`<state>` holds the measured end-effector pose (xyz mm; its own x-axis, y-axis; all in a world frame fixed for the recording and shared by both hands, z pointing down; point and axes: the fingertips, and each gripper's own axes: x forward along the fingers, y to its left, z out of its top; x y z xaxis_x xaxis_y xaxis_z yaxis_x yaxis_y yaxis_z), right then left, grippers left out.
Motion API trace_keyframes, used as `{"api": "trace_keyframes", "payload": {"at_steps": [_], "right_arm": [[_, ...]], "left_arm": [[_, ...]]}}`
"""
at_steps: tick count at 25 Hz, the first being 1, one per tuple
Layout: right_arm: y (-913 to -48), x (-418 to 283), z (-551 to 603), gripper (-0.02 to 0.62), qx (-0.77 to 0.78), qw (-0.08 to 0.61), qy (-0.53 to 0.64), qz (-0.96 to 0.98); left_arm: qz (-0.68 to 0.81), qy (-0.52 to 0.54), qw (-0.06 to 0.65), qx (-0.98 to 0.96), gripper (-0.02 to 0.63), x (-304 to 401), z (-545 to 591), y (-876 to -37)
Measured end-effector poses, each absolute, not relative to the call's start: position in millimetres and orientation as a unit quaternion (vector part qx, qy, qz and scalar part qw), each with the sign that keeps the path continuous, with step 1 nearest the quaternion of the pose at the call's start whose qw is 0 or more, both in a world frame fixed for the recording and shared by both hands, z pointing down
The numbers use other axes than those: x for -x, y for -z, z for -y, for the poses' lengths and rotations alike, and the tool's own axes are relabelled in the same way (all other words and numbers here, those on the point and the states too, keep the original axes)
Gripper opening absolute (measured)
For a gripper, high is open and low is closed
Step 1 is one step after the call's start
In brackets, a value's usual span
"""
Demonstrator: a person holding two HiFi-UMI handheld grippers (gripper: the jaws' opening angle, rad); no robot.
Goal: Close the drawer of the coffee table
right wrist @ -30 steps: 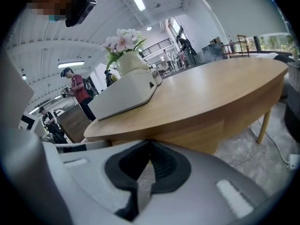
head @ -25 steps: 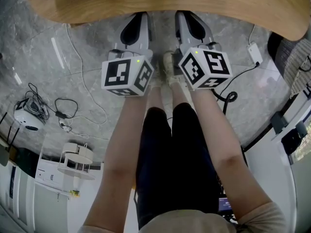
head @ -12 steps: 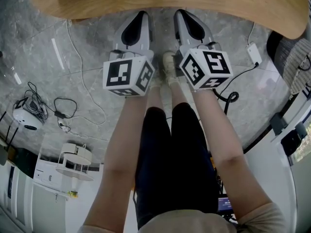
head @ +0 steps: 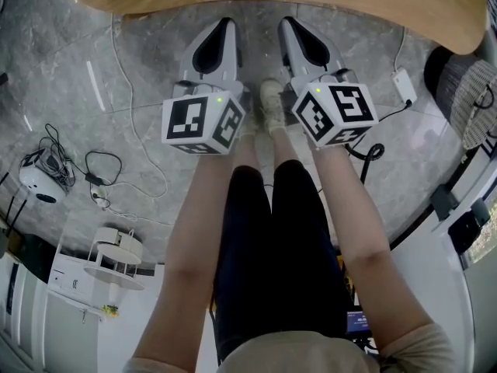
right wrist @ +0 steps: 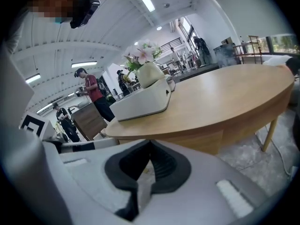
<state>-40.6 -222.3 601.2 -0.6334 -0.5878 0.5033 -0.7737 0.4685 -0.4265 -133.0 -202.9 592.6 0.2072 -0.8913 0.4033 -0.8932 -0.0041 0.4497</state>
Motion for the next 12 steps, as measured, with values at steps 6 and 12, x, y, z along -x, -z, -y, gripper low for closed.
{"api": "trace_keyframes", "payload": {"at_steps": [6, 12], "right_arm": [[-575.2, 39.2, 203.6, 0.002, -0.379, 0.133, -0.334, 0.853], [-526.1, 51.1, 194.6, 0.002, -0.317, 0.122, -0.306, 0.889]], "left_arm": [[0.631, 0.004, 0.310, -0.711, 0.003, 132.6, 188.1, -559.5], [0.631, 0.002, 0.296, -0.718, 0.003, 127.6, 181.1, -519.3]]}}
